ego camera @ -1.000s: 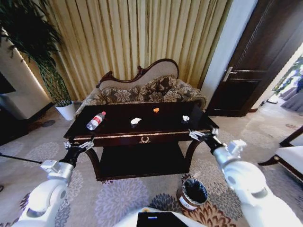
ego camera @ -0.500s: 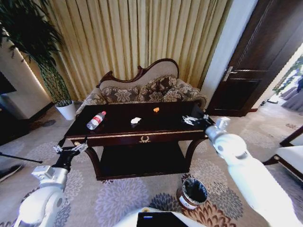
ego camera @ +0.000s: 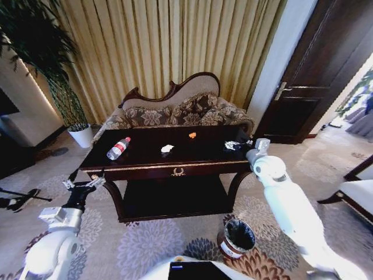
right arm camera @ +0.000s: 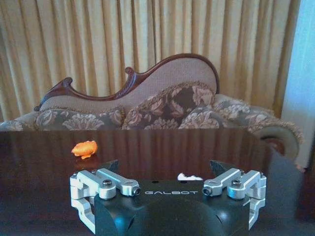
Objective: Move to the front of the table and place the trash on the table into the trash bin.
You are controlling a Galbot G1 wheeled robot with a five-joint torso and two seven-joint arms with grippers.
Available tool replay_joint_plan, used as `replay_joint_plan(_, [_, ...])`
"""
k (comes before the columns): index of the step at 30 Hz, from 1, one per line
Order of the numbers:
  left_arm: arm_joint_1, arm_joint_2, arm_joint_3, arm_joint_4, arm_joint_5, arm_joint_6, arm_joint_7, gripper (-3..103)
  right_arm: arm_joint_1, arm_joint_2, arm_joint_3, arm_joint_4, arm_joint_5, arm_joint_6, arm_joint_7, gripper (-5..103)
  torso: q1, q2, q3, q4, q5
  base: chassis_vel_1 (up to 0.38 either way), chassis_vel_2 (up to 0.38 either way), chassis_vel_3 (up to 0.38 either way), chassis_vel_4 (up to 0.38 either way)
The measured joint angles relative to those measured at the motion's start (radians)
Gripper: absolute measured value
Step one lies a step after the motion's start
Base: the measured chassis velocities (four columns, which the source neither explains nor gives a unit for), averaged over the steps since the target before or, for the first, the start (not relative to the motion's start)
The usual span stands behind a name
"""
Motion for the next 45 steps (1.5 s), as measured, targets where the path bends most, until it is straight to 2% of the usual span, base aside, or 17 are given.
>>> replay_joint_plan(5, [-0.002, -0.015, 0.009, -0.016, 0.004, 0.011, 0.001, 100, 0.046, 0.025, -0.042, -0.045, -0.006, -0.001, 0.000, 100, 0.000, 0.000, 0.000, -0.0004, 0.0001, 0.000, 0.000, 0.000, 0.000])
replay_joint_plan(11, [0.007, -0.023, 0.000, -0.029, 0.007, 0.016, 0.001, 100, 0.143, 0.052, -0.113, -0.136, -0.017, 0.000, 0.000, 100, 0.000, 0.000, 0.000, 0.0002, -0.0002, 0.000, 0.000, 0.000, 0.000])
replay_joint_plan(17, [0.017, -0.033, -0.024, -0.029, 0.005, 0.016, 0.005, 100, 0.228, 0.063, -0.168, -0.256, -0.069, 0.014, 0.000, 100, 0.000, 0.000, 0.000, -0.0001, 0.0000, 0.000, 0.000, 0.000, 0.000])
replay_joint_plan(38, [0.010, -0.030, -0.040, 0.012, -0.002, 0.003, 0.014, 100, 0.231, 0.075, -0.179, -0.401, -0.153, 0.060, 0.000, 101, 0.000, 0.000, 0.000, -0.0002, 0.0000, 0.000, 0.000, 0.000, 0.000])
replay_joint_plan(40, [0.010, -0.030, -0.041, 0.017, -0.003, 0.000, 0.015, 100, 0.231, 0.074, -0.179, -0.401, -0.163, 0.062, 0.000, 97, 0.000, 0.000, 0.000, -0.0002, 0.0000, 0.000, 0.000, 0.000, 0.000])
replay_joint_plan(42, [0.010, -0.030, -0.041, 0.017, -0.003, -0.001, 0.015, 100, 0.231, 0.074, -0.178, -0.400, -0.166, 0.063, 0.000, 97, 0.000, 0.000, 0.000, -0.0001, 0.0000, 0.000, 0.000, 0.000, 0.000])
replay_joint_plan(43, [0.010, -0.030, -0.040, 0.019, -0.003, -0.003, 0.016, 100, 0.229, 0.073, -0.178, -0.398, -0.172, 0.066, 0.000, 87, 0.000, 0.000, 0.000, -0.0002, 0.0000, 0.000, 0.000, 0.000, 0.000])
replay_joint_plan(44, [0.011, -0.030, -0.039, 0.019, -0.003, -0.003, 0.016, 100, 0.229, 0.073, -0.178, -0.398, -0.172, 0.066, 0.000, 82, 0.000, 0.000, 0.000, -0.0002, 0.0000, 0.000, 0.000, 0.000, 0.000])
replay_joint_plan(45, [0.011, -0.030, -0.039, 0.019, -0.003, -0.003, 0.016, 100, 0.229, 0.073, -0.178, -0.398, -0.172, 0.066, 0.000, 82, 0.000, 0.000, 0.000, -0.0002, 0.0000, 0.000, 0.000, 0.000, 0.000])
